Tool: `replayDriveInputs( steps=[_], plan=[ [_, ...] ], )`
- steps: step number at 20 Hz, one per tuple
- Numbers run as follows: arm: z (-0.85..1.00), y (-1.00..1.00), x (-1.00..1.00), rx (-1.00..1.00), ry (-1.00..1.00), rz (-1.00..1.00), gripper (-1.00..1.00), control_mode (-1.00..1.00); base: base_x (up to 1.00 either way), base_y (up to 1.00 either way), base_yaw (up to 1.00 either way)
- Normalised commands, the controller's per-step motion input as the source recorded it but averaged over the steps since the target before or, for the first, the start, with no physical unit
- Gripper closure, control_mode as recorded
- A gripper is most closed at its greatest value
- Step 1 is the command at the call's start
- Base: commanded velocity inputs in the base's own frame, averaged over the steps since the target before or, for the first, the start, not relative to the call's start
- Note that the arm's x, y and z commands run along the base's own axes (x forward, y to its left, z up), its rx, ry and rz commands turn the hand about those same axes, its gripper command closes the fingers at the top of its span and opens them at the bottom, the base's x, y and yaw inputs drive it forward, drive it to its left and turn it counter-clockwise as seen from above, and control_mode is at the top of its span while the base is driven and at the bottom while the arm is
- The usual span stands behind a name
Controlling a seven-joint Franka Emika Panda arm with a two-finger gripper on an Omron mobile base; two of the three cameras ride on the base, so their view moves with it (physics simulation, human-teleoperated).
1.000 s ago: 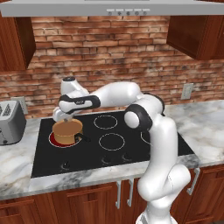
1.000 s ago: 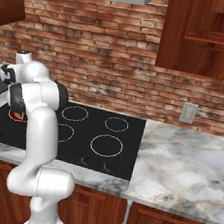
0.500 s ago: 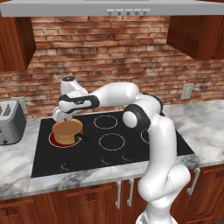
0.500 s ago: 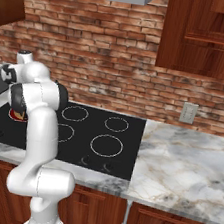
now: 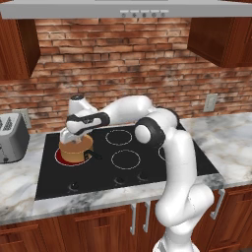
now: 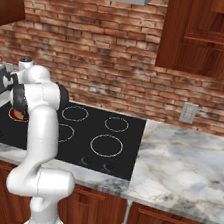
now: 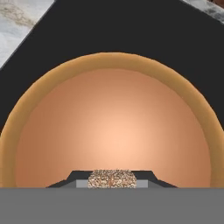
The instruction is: Pick up the sugar cube(s) and place them in the saucepan with hot chocolate.
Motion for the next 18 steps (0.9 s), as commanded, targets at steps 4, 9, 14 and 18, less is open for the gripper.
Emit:
replayDriveInputs(
  steps=[4,9,14,18],
  plan=[
    [0.00,0.01,0.00,0.00,0.00,0.00,-1.00,-1.00,0.00,0.00,0.00],
    [0.00,0.00,0.00,0.00,0.00,0.00,-1.00,-1.00,0.00,0.00,0.00],
    [0.07,0.00,0.00,0.00,0.00,0.00,-1.00,-1.00,0.00,0.00,0.00],
    [0.24,0.00,-0.16,0.00,-0.01,0.00,-1.00,-1.00,0.00,0.00,0.00]
  ],
)
